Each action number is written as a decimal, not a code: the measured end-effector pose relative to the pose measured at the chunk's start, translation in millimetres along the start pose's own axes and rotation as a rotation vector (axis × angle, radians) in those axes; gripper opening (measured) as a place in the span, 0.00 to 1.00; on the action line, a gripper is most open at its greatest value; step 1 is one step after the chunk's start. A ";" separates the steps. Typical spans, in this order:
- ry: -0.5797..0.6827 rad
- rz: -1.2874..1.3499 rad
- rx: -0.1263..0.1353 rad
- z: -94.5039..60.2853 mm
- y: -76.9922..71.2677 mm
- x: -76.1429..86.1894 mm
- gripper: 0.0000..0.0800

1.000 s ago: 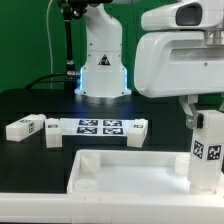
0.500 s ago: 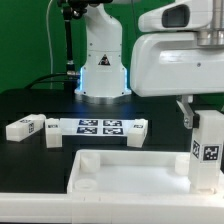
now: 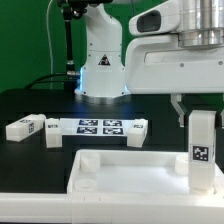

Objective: Assemble desk

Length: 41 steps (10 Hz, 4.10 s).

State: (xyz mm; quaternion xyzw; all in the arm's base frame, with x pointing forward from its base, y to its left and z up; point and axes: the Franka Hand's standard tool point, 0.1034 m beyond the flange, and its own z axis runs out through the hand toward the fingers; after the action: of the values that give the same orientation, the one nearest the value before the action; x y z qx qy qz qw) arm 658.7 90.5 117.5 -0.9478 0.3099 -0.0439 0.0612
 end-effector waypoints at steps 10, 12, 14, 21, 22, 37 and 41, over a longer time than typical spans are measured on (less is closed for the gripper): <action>-0.030 0.215 -0.022 0.6 -1.2 -5.8 0.77; -0.035 0.024 -0.026 1.0 -3.0 -8.1 0.81; -0.037 -0.146 -0.022 0.7 -3.2 -7.7 0.81; -0.030 -0.774 -0.034 -0.4 -0.6 -1.9 0.81; -0.031 -0.868 -0.039 -0.5 0.3 -1.1 0.81; -0.018 -0.600 -0.016 0.9 1.0 1.4 0.36; 0.009 -0.190 0.002 1.6 -0.9 2.1 0.36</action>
Offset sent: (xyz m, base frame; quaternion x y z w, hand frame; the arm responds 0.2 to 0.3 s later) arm -0.0001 0.0017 -0.0024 -0.0151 -0.0129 0.2142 0.9766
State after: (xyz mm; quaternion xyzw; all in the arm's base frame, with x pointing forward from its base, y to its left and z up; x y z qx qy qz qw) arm 661.1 90.1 116.1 -0.9727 0.2187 -0.0542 0.0562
